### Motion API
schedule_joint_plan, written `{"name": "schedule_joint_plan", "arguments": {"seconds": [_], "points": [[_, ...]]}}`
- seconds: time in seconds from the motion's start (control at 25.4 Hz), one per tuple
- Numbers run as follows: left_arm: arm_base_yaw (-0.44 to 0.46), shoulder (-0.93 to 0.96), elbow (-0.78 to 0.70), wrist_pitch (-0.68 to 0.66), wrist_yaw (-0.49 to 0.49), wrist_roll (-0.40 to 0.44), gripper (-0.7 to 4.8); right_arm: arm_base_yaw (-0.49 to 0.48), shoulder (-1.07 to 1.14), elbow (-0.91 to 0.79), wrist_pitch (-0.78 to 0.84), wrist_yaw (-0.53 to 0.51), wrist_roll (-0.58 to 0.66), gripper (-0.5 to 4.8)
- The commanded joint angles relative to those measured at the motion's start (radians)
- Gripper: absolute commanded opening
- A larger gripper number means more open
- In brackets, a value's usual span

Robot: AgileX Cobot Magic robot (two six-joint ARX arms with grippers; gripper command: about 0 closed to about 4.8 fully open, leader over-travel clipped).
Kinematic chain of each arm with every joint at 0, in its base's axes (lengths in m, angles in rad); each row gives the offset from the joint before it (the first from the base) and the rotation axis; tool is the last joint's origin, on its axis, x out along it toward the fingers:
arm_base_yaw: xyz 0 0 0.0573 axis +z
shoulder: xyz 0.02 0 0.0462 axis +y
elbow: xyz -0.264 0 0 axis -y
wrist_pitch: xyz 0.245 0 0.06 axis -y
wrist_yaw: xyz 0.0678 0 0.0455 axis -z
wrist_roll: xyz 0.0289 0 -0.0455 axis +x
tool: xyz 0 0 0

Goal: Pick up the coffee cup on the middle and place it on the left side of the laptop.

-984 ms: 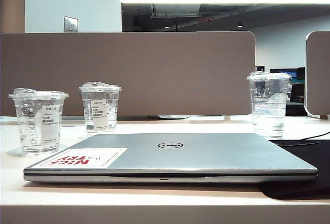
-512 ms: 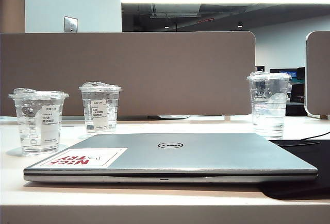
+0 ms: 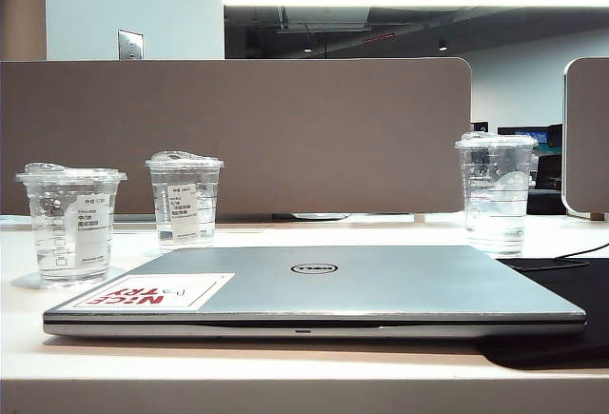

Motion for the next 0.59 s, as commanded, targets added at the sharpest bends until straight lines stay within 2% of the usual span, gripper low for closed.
{"name": "schedule_joint_plan", "arguments": {"seconds": [0.04,0.59], "points": [[0.0,0.0,0.003,0.01,-0.02,0.004,-0.05,0.0,-0.002,-0.004,0.017,0.002,0.0,-0.05],[0.001,0.0,0.003,0.009,-0.013,-0.003,-0.05,0.0,-0.002,-0.004,0.017,0.002,0.0,-0.05]]}}
